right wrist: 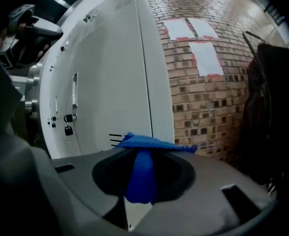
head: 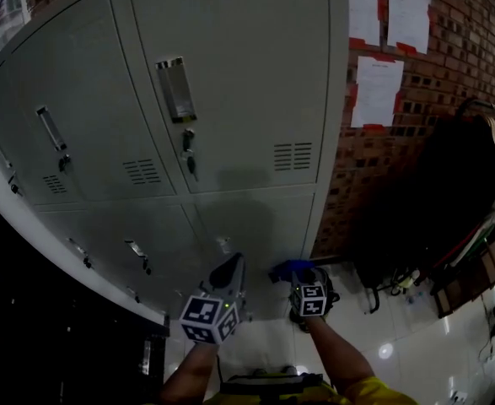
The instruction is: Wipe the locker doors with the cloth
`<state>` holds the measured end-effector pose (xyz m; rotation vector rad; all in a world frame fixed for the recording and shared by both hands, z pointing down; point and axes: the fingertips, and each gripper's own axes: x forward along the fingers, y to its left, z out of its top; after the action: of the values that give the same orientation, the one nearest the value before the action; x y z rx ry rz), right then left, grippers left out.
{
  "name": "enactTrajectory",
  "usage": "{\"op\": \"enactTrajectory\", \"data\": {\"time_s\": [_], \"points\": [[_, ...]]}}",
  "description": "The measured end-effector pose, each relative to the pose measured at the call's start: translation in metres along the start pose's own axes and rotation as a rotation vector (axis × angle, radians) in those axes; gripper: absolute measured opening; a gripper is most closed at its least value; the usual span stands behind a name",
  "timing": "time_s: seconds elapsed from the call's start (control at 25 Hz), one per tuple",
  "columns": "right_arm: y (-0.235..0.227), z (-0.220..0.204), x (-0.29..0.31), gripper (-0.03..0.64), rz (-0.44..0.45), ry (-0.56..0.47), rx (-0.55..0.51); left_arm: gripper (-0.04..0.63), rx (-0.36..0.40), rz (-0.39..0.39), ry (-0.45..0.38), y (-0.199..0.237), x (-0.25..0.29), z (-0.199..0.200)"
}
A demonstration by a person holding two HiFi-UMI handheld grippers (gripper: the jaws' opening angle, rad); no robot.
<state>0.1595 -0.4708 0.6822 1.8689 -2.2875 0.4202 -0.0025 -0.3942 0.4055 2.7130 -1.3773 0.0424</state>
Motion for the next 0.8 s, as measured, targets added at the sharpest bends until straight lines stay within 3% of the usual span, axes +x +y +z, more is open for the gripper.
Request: {"op": "enactTrajectory", "data": {"time_s": [0.16,0.24,0.32,0.48,0.56,0.64,0.8], "points": [[-0.002,-0.006,0.004,0.101,0.026,0.031,0.021,0.000,0.005,-0.008,-0.009,-0.002,0.005,0.006],[0.008,0.020,-0.014,0.100,0.047,0.013,0.027,0.000,0.006,-0.007,-0.017,-0.002,0.003,0.010],[0.027,0.089,-0.053,0.098,0.067,-0.063,0.018,0.000,0.008,-0.004,-0.029,-0.002,-0.001,0.014],[0.073,0.299,-0.132,0.098,0.125,-0.392,-0.026,0.000,0.017,0.010,-0.063,0.003,0.003,0.027],[0.088,0.356,-0.138,0.098,0.147,-0.445,-0.019,0.000,0.013,0.013,-0.077,0.005,0.006,0.033],[0.096,0.371,-0.127,0.098,0.120,-0.431,-0.045,0.000,0.012,0.009,-0.085,0.004,0.005,0.035],[0.097,0.348,-0.109,0.101,0.089,-0.431,-0.077,0.000,0.005,0.003,-0.082,0.009,0.004,0.030]]}}
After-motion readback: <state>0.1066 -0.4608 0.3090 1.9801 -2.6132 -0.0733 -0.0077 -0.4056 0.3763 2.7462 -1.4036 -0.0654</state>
